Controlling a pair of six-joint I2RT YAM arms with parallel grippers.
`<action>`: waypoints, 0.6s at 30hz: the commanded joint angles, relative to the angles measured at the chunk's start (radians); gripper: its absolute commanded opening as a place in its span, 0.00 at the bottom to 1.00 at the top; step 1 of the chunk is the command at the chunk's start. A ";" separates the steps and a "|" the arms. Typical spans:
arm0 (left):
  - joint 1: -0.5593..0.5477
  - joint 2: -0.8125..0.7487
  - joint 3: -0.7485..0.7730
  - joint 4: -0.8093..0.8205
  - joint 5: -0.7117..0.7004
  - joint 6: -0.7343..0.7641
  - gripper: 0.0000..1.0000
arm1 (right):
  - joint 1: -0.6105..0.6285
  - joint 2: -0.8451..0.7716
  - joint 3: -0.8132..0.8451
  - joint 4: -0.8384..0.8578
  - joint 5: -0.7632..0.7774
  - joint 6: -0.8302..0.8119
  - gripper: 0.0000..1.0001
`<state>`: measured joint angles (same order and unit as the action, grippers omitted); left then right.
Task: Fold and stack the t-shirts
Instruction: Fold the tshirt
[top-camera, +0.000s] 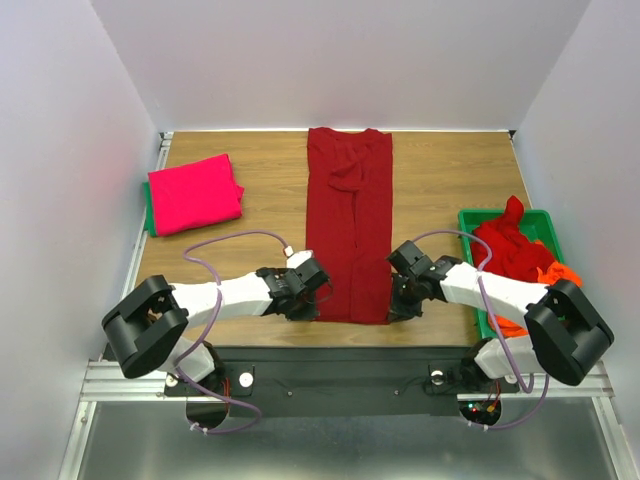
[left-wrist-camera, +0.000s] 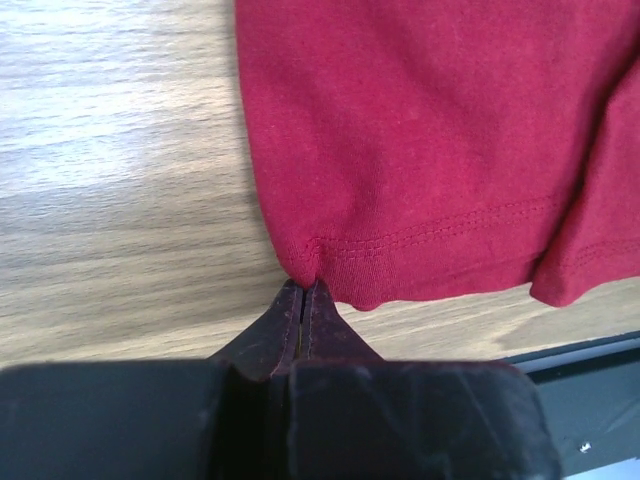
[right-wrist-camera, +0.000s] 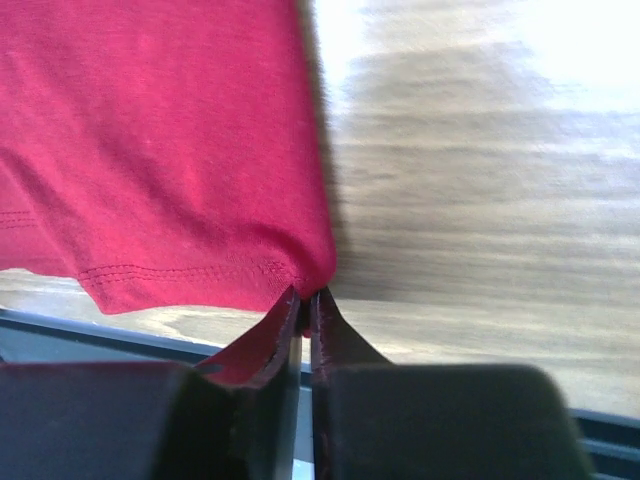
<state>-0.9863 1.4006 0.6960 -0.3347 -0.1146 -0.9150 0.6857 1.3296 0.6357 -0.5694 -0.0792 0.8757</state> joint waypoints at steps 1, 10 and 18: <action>0.003 0.006 -0.001 0.005 0.012 0.019 0.00 | 0.011 0.026 0.044 0.006 0.050 -0.035 0.02; 0.003 -0.089 0.043 -0.038 0.039 0.019 0.00 | 0.012 -0.039 0.099 -0.066 0.068 -0.027 0.00; 0.060 -0.092 0.169 -0.078 0.052 0.065 0.00 | 0.011 -0.009 0.291 -0.136 0.142 -0.047 0.00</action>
<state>-0.9619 1.3346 0.7982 -0.3912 -0.0738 -0.8867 0.6891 1.3125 0.8131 -0.6777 -0.0082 0.8463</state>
